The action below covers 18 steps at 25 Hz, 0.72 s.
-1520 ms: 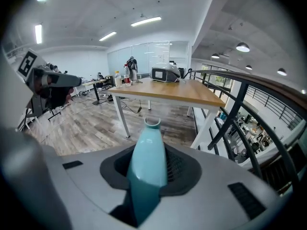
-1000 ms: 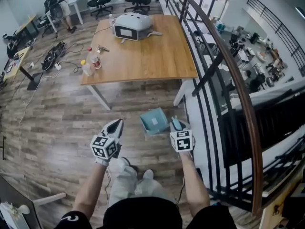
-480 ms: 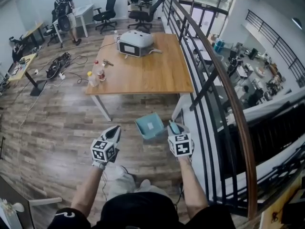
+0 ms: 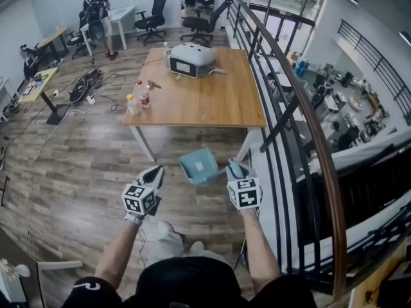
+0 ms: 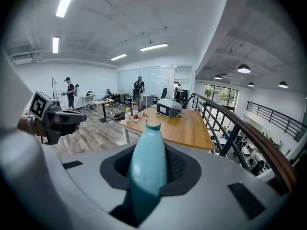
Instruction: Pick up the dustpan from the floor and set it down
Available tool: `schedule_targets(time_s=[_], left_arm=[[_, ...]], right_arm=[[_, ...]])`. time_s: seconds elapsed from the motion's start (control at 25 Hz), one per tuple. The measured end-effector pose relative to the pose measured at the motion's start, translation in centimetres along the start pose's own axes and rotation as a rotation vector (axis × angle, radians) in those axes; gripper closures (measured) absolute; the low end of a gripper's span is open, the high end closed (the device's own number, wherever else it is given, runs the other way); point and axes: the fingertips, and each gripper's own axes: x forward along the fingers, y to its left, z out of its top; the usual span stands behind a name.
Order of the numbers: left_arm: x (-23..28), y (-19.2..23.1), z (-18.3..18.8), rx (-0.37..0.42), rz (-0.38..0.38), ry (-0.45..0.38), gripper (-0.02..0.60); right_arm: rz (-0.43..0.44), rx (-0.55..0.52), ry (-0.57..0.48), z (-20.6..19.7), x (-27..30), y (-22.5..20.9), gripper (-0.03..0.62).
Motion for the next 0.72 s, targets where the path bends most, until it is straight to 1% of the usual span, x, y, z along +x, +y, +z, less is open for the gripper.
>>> schedule_targets(time_s=[0.24,0.32,0.44,0.72], left_arm=[[-0.5,-0.3,0.3,0.014,-0.003,-0.003,0.583],[-0.6,-0.7,0.2,0.019,-0.01,0.001,0.583],[-0.5,-1.4,0.2,0.026,-0.025,0.007,0.583],[0.7,-3.6,-0.2,0.045,-0.075,0.026,0.583]], right_arm=[[-0.007,-0.007,-0.016,0.2,-0.5,0.1,0.503],[-0.005,-0.002,-0.005,-0.2,-0.9,0.4,0.503],[-0.008,0.007,0.011,-0.7,-1.4,0.3,0.503],[-0.041,0.026,0.011,-2.4,-3.2,-1.2,0.503]])
